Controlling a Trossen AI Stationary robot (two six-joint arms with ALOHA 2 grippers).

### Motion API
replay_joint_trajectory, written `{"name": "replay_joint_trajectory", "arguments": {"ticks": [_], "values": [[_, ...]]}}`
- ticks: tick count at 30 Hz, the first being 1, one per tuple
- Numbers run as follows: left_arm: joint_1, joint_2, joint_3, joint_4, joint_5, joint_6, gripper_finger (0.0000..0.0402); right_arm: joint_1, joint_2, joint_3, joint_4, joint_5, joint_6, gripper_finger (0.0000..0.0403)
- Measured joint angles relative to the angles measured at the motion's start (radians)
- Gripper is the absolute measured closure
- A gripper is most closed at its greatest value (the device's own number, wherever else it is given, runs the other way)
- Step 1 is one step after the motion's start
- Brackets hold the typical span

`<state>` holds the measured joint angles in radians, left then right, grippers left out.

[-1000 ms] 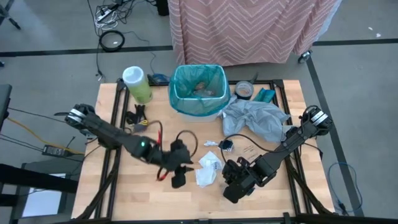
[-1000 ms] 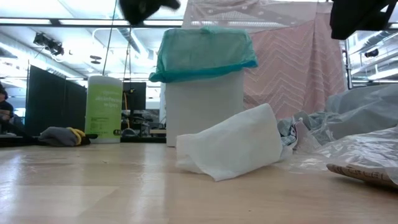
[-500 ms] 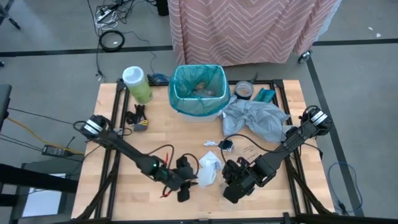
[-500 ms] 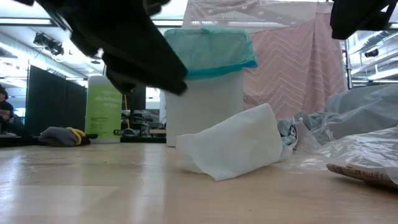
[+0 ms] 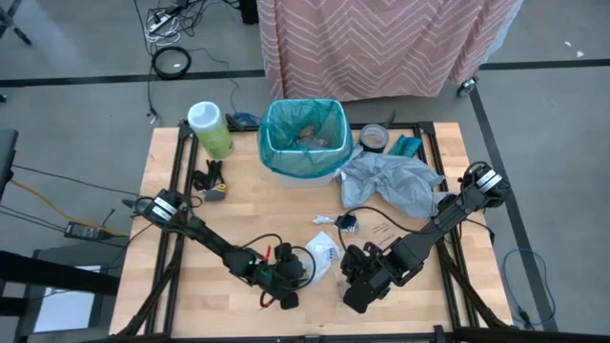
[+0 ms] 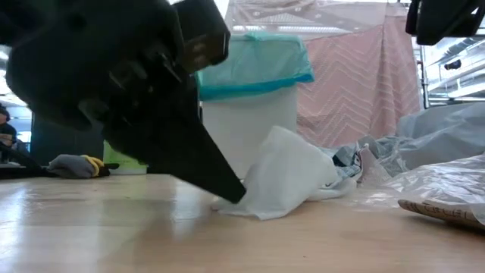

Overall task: Place trash/remove bag and relplace
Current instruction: Put the white tissue into the trash bin

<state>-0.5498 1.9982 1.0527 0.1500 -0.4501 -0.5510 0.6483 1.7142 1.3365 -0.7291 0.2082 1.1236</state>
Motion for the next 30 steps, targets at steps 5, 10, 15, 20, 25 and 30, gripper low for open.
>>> {"name": "replay_joint_trajectory", "arguments": {"ticks": [5, 10, 15, 20, 25, 30], "values": [[0.005, 0.017, 0.002, -0.009, -0.009, -0.014, 0.0292, 0.0, 0.0, 0.0, 0.003, -0.024, 0.002, 0.0376], [0.014, 0.002, 0.001, -0.032, 0.002, -0.091, 0.0384, 0.0, 0.0, 0.0, 0.003, -0.025, 0.009, 0.0378], [0.013, -0.042, -0.002, -0.04, 0.015, -0.184, 0.0397, 0.0, 0.0, 0.0, 0.002, -0.021, 0.009, 0.038], [0.012, -0.148, 0.032, -0.05, 0.0, -0.191, 0.0399, 0.0, 0.0, 0.0, 0.001, -0.016, 0.008, 0.0381], [0.017, -0.28, 0.101, -0.142, -0.054, -0.154, 0.04, 0.0, 0.0, 0.0, 0.001, 0.016, 0.008, 0.0381], [0.053, -0.402, 0.186, -0.336, -0.158, -0.033, 0.04, -0.001, 0.0, 0.0, 0.002, 0.026, 0.008, 0.0381]]}}
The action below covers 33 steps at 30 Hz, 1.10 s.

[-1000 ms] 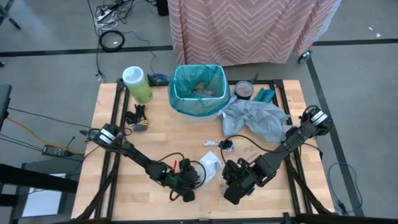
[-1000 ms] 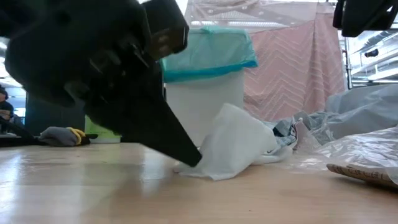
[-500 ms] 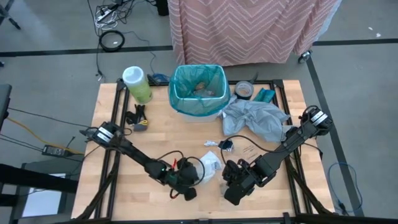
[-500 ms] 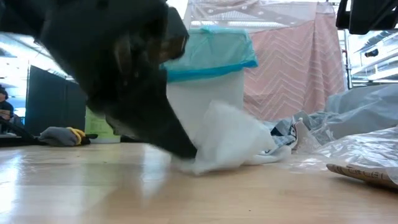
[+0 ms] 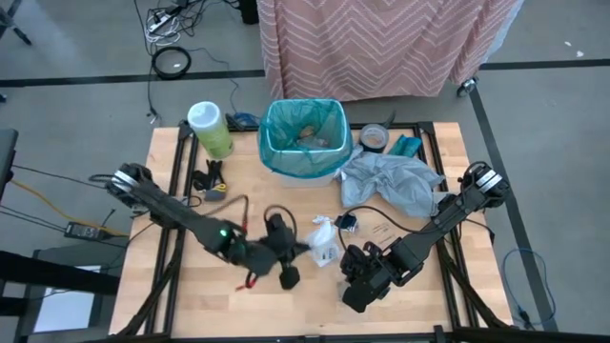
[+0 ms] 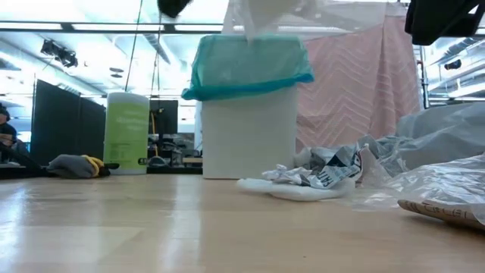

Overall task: Place trash/remove bag and relplace
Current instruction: Put the white tissue into the trash bin

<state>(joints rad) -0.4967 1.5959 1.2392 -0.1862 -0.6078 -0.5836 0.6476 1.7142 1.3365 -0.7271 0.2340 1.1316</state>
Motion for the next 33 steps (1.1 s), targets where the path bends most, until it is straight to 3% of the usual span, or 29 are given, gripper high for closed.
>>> {"name": "replay_joint_trajectory", "arguments": {"ticks": [6, 14, 23, 28, 33], "values": [[0.102, -0.113, 0.123, -0.233, -0.086, 0.15, 0.0401, 0.0, 0.0, 0.0, 0.0, 0.005, 0.0, 0.0381], [0.332, -0.168, 0.287, -0.263, -0.1, 0.409, 0.0401, -0.002, 0.0, 0.0, 0.001, 0.009, 0.0, 0.0381], [0.604, -0.163, 0.343, -0.344, 0.135, 0.476, 0.04, -0.003, 0.0, 0.0, 0.003, 0.025, 0.001, 0.0381], [0.668, -0.13, 0.343, -0.457, 0.159, 0.528, 0.0398, -0.003, 0.0, 0.0, 0.007, 0.026, 0.001, 0.0381], [0.681, -0.117, 0.343, -0.431, 0.272, 0.605, 0.0367, -0.003, 0.0, 0.0, 0.014, 0.026, 0.002, 0.0381]]}}
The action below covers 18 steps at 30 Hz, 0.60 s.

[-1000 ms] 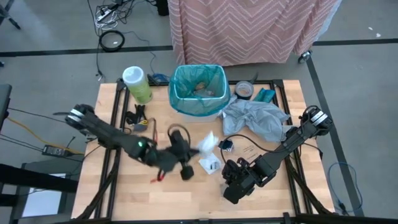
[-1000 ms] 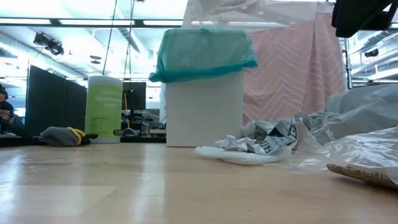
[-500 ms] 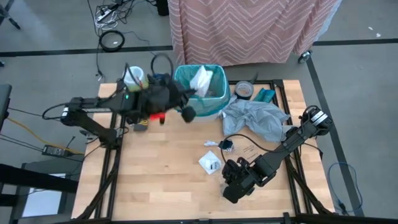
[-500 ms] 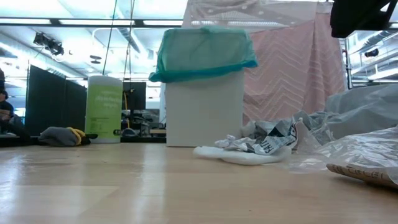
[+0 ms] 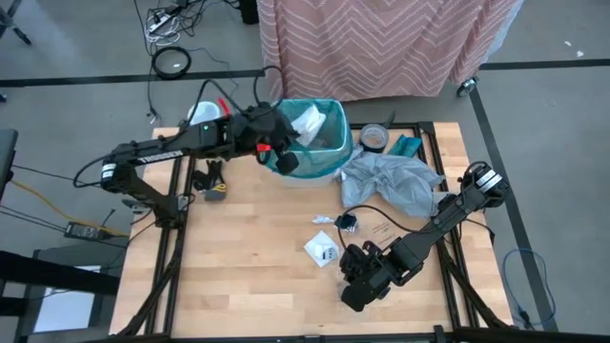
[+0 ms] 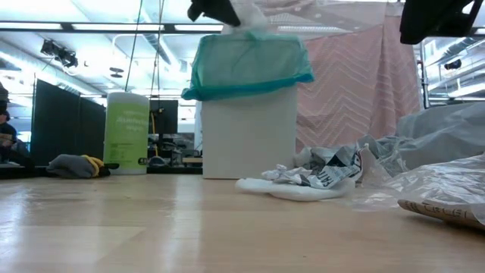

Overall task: Place trash/remove bag and relplace
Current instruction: Put the white tissue into the trash bin

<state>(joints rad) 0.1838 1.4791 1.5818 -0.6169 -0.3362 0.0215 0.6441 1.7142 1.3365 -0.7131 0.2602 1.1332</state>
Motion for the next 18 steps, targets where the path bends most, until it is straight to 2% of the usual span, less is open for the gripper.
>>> {"name": "replay_joint_trajectory", "arguments": {"ticks": [8, 12, 14, 18], "values": [[0.002, 0.0, 0.0, 0.006, 0.028, 0.081, 0.0293, 0.0, 0.0, 0.0, 0.019, 0.001, -0.009, 0.038], [0.0, 0.0, 0.0, -0.009, 0.032, 0.041, 0.0263, 0.0, 0.0, 0.0, 0.02, 0.001, -0.01, 0.038], [-0.002, -0.008, 0.0, -0.012, 0.044, -0.029, 0.0256, 0.0, 0.0, 0.0, 0.02, 0.001, -0.01, 0.0379], [-0.028, -0.056, 0.0, -0.016, 0.235, -0.13, 0.0257, 0.0, 0.0, 0.0, 0.02, 0.001, -0.01, 0.0378]]}}
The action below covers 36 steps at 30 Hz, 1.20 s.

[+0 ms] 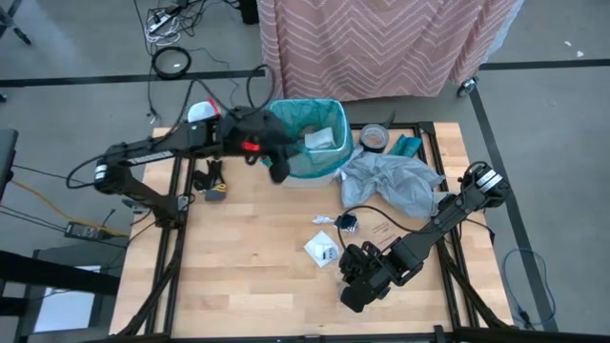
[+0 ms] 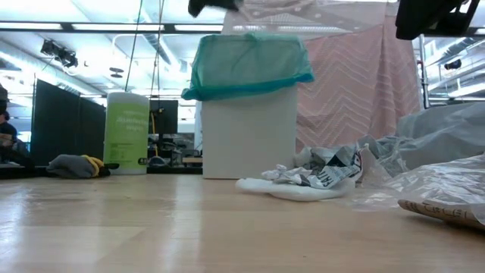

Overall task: Place trash/remove bag and relplace
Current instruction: Put the white tissue into the trash bin

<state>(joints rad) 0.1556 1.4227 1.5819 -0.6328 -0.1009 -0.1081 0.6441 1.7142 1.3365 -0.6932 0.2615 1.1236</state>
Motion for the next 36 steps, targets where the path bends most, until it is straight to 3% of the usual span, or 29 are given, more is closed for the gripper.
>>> {"name": "replay_joint_trajectory", "arguments": {"ticks": [4, 7, 11, 14, 17, 21, 25, 36], "values": [[-0.098, -0.018, 0.001, -0.054, 0.057, -0.015, 0.027, 0.0, 0.0, 0.0, 0.001, 0.0, 0.0, 0.0379], [-0.195, -0.017, -0.01, -0.097, 0.041, -0.012, 0.0278, 0.0, 0.0, 0.0, 0.001, 0.0, 0.0, 0.0379], [-0.322, -0.018, -0.134, -0.063, -0.014, -0.074, 0.0281, 0.0, 0.0, 0.0, 0.001, 0.0, 0.0, 0.0378], [-0.401, -0.014, -0.282, 0.044, -0.078, -0.135, 0.0282, 0.0, 0.0, 0.0, 0.001, 0.0, 0.0, 0.038], [-0.453, -0.016, -0.447, 0.292, -0.118, -0.168, 0.0282, 0.0, 0.0, 0.0, 0.001, -0.001, 0.0, 0.0379], [-0.49, 0.023, -0.616, 0.567, -0.195, -0.174, 0.0282, 0.0, 0.0, 0.0, 0.002, -0.001, 0.0, 0.0379], [-0.5, 0.096, -0.687, 0.735, -0.226, -0.16, 0.0282, 0.0, 0.0, 0.0, 0.006, -0.002, 0.0, 0.038], [-0.505, 0.335, -0.666, 0.825, -0.231, -0.091, 0.0282, 0.0, 0.0, 0.0, 0.012, -0.002, 0.009, 0.0379]]}}
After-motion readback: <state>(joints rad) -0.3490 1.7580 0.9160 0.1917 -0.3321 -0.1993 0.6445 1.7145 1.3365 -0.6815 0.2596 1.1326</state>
